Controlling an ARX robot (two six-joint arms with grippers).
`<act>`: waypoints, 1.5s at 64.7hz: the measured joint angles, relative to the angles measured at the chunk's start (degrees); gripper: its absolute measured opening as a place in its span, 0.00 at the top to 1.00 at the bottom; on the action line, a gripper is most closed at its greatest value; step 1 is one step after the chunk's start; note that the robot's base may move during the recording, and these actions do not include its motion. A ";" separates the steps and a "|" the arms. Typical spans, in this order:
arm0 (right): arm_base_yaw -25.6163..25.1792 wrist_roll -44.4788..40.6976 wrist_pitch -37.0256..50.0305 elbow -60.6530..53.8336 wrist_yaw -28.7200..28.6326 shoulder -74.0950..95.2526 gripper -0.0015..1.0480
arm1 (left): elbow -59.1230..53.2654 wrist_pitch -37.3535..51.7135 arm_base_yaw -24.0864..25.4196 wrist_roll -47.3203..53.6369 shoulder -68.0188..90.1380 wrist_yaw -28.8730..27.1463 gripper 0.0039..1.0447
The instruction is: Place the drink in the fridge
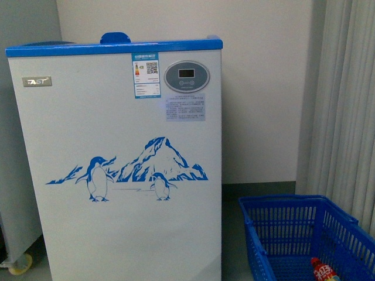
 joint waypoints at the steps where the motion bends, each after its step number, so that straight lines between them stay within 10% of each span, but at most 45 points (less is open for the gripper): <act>1: 0.00 0.00 0.00 0.00 0.00 0.00 0.07 | 0.00 0.00 0.00 0.00 0.00 0.00 0.08; 92: 0.00 0.00 0.00 0.00 0.04 0.04 0.07 | 0.00 0.00 0.00 0.00 0.00 0.00 0.08; 97: 1.88 2.01 -8.55 3.13 9.84 5.99 0.07 | 0.00 0.00 0.00 0.00 0.00 -0.02 0.08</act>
